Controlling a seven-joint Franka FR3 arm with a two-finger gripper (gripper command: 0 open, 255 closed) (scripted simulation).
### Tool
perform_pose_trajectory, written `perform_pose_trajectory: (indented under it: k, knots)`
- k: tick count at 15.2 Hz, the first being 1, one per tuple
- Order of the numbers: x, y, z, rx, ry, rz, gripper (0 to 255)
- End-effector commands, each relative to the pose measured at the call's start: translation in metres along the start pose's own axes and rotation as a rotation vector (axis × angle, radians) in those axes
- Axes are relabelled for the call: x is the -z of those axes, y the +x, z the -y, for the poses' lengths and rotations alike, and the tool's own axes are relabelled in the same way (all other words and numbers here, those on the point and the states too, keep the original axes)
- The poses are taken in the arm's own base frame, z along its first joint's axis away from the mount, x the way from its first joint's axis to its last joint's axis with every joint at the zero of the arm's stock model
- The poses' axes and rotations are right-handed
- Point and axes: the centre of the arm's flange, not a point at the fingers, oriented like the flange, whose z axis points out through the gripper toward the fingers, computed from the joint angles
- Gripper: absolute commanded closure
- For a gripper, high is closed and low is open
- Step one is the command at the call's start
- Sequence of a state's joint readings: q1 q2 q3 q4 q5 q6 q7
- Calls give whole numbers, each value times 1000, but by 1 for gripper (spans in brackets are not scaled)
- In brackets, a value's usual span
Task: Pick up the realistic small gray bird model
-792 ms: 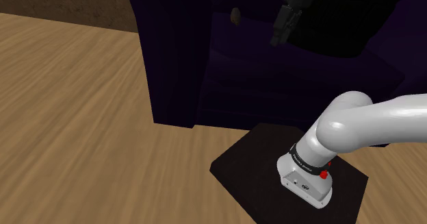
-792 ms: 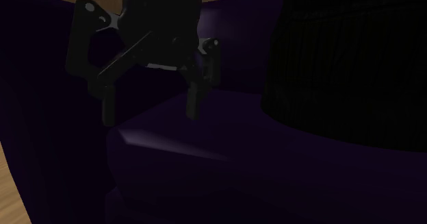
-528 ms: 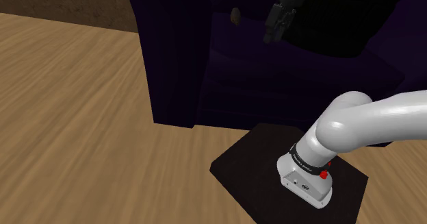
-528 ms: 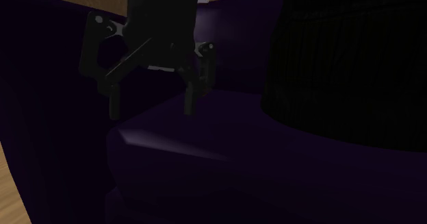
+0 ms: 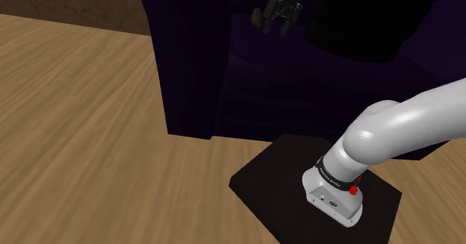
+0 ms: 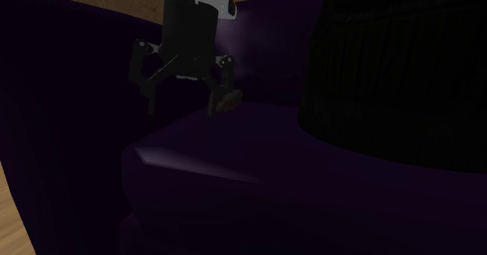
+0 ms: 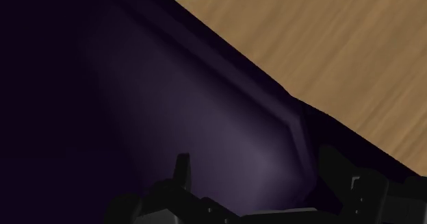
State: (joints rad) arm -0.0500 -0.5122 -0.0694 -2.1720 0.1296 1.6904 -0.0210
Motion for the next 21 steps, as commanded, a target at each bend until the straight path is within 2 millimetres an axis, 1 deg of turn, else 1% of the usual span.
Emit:
perform_pose_trajectory:
  k: [1,6,11,16,21]
  knots:
    - [0,22,-11,-50,-3,-21,0]
    - [0,75,-36,-170,-9,-72,0]
    - [3,124,-66,-290,-15,-122,0]
    - [8,170,-103,-410,-21,-172,0]
    - [16,210,-144,-530,-27,-222,0]
